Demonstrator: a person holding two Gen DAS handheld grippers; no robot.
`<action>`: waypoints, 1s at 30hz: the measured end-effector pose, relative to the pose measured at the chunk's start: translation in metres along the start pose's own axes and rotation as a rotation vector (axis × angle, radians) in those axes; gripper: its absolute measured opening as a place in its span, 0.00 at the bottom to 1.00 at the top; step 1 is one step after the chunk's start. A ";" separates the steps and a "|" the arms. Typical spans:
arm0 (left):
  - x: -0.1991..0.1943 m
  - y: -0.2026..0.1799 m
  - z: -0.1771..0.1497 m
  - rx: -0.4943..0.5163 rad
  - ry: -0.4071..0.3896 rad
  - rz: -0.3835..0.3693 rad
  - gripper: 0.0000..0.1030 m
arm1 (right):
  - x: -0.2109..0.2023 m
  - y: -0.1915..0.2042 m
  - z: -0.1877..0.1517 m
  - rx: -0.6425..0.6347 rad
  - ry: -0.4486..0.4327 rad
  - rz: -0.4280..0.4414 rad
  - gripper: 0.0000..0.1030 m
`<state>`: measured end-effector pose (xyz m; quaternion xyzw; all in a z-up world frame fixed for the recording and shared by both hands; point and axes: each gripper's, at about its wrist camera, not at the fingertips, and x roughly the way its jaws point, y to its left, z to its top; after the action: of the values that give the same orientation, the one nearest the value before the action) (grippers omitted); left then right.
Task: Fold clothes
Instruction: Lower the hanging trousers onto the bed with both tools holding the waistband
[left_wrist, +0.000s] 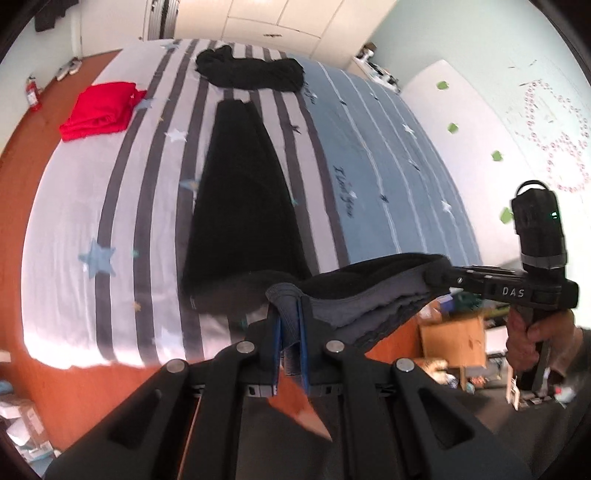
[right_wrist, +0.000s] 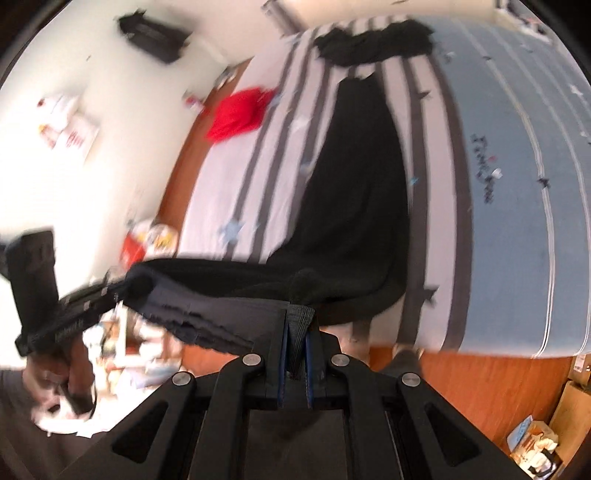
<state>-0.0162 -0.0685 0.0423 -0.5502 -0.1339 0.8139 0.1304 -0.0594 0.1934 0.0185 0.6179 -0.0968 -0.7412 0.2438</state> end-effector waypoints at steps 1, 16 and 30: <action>0.011 0.002 0.006 -0.007 -0.011 0.006 0.06 | 0.006 -0.003 0.008 -0.002 -0.021 -0.020 0.06; 0.156 0.048 0.160 -0.161 -0.208 0.200 0.06 | 0.112 -0.067 0.163 0.009 -0.230 -0.107 0.06; 0.319 0.129 0.294 -0.184 -0.321 0.234 0.06 | 0.243 -0.134 0.326 -0.022 -0.373 -0.127 0.06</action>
<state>-0.4134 -0.0961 -0.1732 -0.4348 -0.1621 0.8849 -0.0387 -0.4346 0.1407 -0.1813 0.4721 -0.0929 -0.8577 0.1813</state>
